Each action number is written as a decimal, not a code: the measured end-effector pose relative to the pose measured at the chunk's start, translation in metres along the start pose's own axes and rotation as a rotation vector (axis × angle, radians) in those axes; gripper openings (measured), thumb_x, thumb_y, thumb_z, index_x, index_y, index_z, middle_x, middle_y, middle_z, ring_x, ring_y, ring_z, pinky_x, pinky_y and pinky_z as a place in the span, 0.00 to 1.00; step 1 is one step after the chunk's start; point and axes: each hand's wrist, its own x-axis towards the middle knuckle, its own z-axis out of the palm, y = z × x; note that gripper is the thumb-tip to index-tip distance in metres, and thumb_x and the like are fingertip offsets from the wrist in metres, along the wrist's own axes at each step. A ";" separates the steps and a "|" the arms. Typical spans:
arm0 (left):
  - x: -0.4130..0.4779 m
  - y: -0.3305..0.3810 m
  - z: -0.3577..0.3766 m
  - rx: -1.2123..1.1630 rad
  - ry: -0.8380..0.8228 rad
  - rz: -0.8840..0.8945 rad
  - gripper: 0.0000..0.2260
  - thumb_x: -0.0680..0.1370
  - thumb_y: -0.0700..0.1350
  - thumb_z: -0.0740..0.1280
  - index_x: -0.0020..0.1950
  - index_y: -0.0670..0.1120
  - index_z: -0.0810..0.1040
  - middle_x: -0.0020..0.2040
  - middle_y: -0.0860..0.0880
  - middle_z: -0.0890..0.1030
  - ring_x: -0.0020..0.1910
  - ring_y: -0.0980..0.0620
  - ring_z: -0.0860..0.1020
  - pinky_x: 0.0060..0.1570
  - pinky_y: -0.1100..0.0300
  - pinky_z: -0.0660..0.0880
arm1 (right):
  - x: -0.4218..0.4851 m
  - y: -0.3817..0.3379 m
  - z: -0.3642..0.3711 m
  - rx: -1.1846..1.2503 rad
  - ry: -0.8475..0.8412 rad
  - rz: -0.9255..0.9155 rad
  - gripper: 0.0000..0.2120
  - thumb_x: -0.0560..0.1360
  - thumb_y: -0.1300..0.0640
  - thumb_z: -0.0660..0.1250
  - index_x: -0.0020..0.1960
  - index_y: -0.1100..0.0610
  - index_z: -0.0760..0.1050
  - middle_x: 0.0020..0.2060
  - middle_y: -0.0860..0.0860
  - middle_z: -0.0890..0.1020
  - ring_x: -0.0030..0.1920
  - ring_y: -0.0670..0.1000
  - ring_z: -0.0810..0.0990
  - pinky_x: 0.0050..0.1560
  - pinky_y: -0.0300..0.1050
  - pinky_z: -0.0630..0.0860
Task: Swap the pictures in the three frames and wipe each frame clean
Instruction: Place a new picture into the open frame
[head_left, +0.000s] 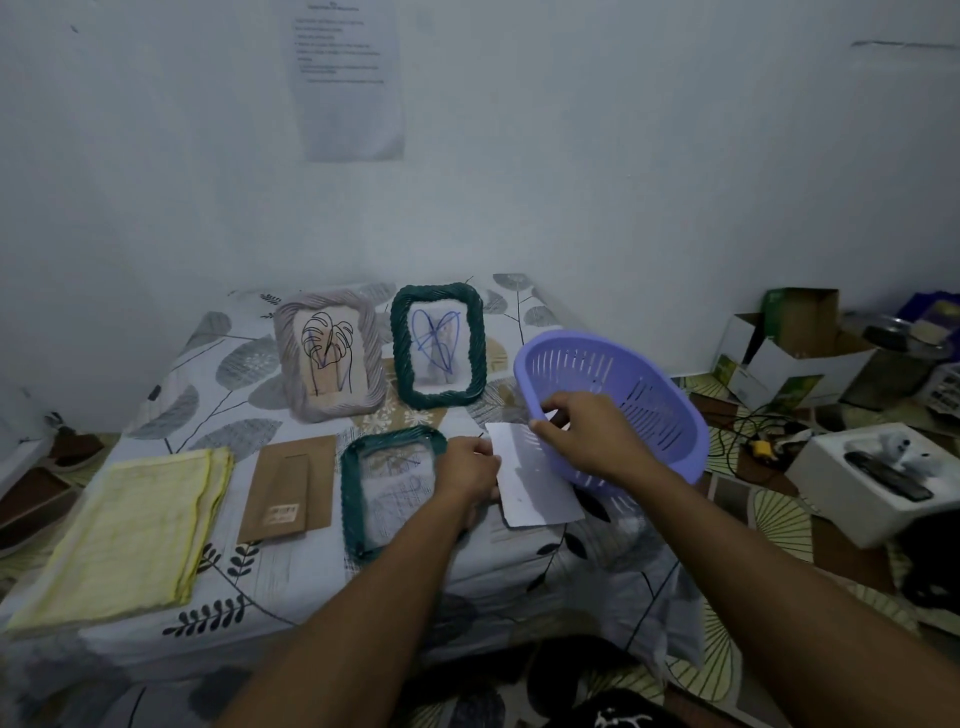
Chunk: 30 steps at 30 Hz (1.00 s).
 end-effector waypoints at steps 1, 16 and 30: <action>0.000 0.001 0.002 0.014 -0.015 -0.002 0.11 0.75 0.31 0.63 0.35 0.42 0.74 0.37 0.40 0.76 0.35 0.43 0.78 0.37 0.41 0.81 | 0.000 -0.001 0.002 -0.008 -0.008 -0.004 0.18 0.78 0.48 0.65 0.62 0.58 0.78 0.50 0.56 0.84 0.48 0.55 0.81 0.49 0.44 0.74; -0.005 0.012 -0.016 0.384 0.020 0.212 0.10 0.78 0.42 0.66 0.57 0.41 0.79 0.52 0.44 0.81 0.52 0.46 0.79 0.56 0.54 0.76 | 0.003 0.005 0.018 0.007 -0.040 0.023 0.21 0.77 0.45 0.66 0.64 0.56 0.76 0.52 0.54 0.83 0.50 0.54 0.80 0.51 0.45 0.74; -0.013 0.013 -0.045 0.498 0.010 0.403 0.10 0.78 0.44 0.66 0.57 0.42 0.80 0.54 0.46 0.82 0.52 0.51 0.79 0.53 0.61 0.73 | 0.003 0.001 0.018 -0.033 -0.026 0.062 0.23 0.76 0.41 0.64 0.65 0.55 0.75 0.52 0.54 0.83 0.50 0.54 0.80 0.52 0.48 0.77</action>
